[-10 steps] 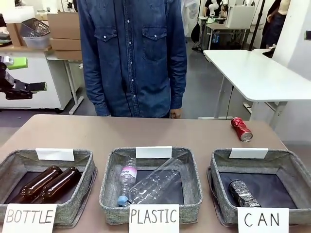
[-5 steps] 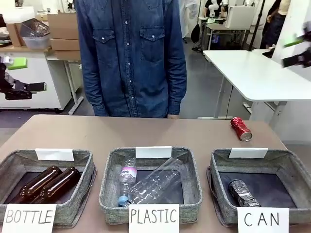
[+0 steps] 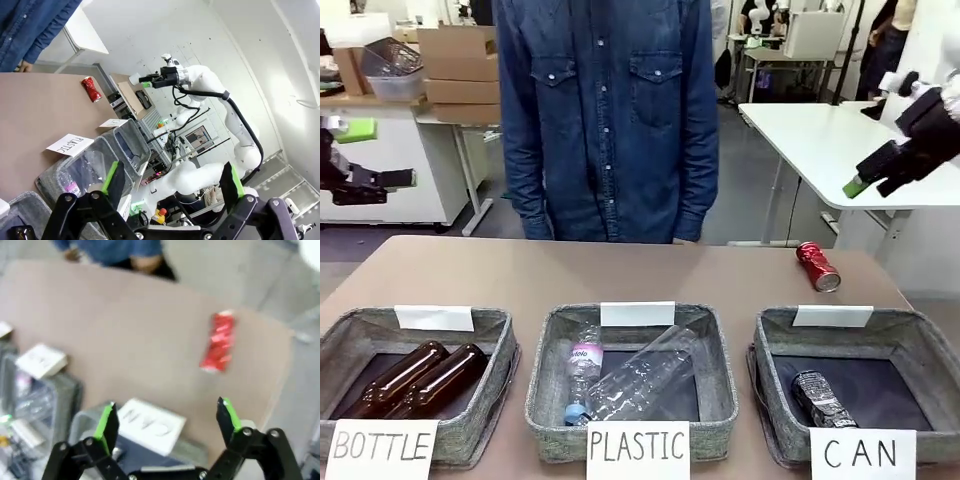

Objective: Sort the can waste into the basket.
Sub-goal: Pick up the can waste from the table and place it in the right Fabric basket.

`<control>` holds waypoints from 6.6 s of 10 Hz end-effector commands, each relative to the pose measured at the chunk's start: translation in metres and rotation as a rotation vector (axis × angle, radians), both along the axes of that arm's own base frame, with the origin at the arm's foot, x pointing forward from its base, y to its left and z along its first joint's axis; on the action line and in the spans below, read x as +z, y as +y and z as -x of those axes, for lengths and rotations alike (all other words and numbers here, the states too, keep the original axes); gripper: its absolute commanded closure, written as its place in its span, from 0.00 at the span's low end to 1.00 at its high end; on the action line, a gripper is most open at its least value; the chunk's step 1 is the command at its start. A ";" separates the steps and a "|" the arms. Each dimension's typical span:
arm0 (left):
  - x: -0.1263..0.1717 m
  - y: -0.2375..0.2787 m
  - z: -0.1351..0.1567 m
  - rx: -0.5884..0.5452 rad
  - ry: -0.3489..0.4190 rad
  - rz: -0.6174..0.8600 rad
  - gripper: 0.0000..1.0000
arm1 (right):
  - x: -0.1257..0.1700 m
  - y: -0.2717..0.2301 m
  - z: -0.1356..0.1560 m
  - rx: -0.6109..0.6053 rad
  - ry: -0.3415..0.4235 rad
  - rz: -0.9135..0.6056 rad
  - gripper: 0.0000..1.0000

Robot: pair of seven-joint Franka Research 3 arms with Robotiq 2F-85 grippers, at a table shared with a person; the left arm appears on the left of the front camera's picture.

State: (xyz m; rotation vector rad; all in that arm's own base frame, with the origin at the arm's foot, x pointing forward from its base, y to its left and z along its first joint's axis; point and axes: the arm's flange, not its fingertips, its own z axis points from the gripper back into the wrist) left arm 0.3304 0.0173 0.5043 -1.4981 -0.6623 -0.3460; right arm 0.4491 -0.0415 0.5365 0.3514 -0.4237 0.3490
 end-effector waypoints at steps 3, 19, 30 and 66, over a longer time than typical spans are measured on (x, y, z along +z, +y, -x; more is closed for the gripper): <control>0.003 0.000 -0.001 0.010 -0.007 0.013 0.00 | 0.012 -0.001 0.011 0.006 -0.009 -0.009 0.00; 0.003 0.000 -0.001 0.010 -0.007 0.013 0.00 | -0.228 0.005 -0.148 -0.417 0.176 0.274 0.59; 0.003 0.000 -0.001 0.010 -0.007 0.013 0.00 | -0.136 0.006 -0.105 -0.268 0.145 0.199 1.00; 0.003 0.000 -0.001 0.010 -0.007 0.013 0.00 | 0.009 0.078 0.028 0.443 0.089 -0.701 0.00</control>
